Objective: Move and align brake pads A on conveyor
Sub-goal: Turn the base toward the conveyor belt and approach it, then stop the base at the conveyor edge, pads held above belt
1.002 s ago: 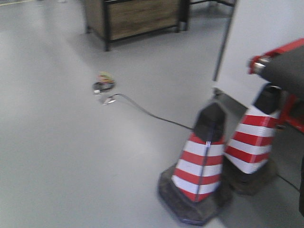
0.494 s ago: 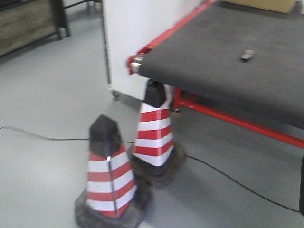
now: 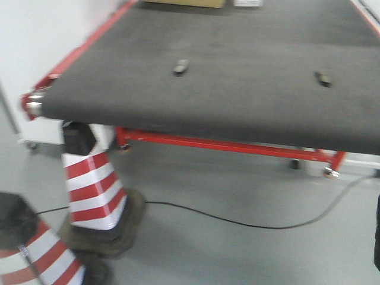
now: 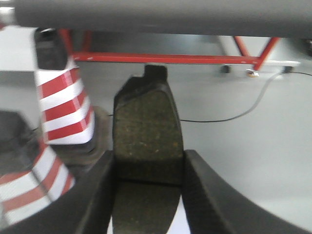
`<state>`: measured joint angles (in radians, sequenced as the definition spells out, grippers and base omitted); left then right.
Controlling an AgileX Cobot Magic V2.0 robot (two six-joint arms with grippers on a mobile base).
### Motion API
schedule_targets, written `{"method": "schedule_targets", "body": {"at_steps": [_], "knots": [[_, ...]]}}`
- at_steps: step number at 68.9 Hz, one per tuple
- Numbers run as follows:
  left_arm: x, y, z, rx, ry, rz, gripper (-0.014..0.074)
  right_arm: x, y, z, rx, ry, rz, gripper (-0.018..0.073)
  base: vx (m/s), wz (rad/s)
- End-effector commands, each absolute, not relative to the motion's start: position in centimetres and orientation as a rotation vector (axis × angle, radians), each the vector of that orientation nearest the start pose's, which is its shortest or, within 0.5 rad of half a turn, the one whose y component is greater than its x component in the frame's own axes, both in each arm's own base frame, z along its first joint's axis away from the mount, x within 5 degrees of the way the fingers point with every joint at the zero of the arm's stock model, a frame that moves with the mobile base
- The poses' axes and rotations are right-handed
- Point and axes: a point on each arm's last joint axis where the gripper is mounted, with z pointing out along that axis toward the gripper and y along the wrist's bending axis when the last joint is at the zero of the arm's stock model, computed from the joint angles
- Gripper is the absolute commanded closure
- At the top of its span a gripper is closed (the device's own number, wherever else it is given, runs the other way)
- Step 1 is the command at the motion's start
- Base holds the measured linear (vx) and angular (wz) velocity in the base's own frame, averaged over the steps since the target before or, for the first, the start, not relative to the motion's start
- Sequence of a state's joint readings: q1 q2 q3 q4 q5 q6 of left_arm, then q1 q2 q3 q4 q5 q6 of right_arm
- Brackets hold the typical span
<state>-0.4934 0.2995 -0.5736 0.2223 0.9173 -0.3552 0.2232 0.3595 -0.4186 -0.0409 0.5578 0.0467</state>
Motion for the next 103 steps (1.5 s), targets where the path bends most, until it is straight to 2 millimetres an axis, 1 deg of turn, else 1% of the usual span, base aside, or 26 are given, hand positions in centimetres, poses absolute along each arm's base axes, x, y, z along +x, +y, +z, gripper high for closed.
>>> {"method": "schedule_targets", "body": {"at_steps": [1, 18, 55, 103], "knots": [[5.03, -0.95, 32.16, 0.192, 2.001, -0.271, 0.0602, 7.88, 1.57, 29.83, -0.188, 1.856, 0.135, 0.0564, 0.06, -0.58], [5.03, -0.95, 32.16, 0.192, 2.001, -0.271, 0.0602, 7.88, 1.57, 29.83, -0.188, 1.856, 0.135, 0.0564, 0.04, -0.42], [5.03, -0.95, 32.16, 0.192, 2.001, -0.271, 0.0602, 7.88, 1.57, 29.83, -0.188, 1.856, 0.135, 0.0564, 0.10, -0.20], [5.03, -0.95, 32.16, 0.192, 2.001, -0.271, 0.0602, 7.88, 1.57, 29.83, -0.188, 1.856, 0.135, 0.0564, 0.32, 0.01]]}}
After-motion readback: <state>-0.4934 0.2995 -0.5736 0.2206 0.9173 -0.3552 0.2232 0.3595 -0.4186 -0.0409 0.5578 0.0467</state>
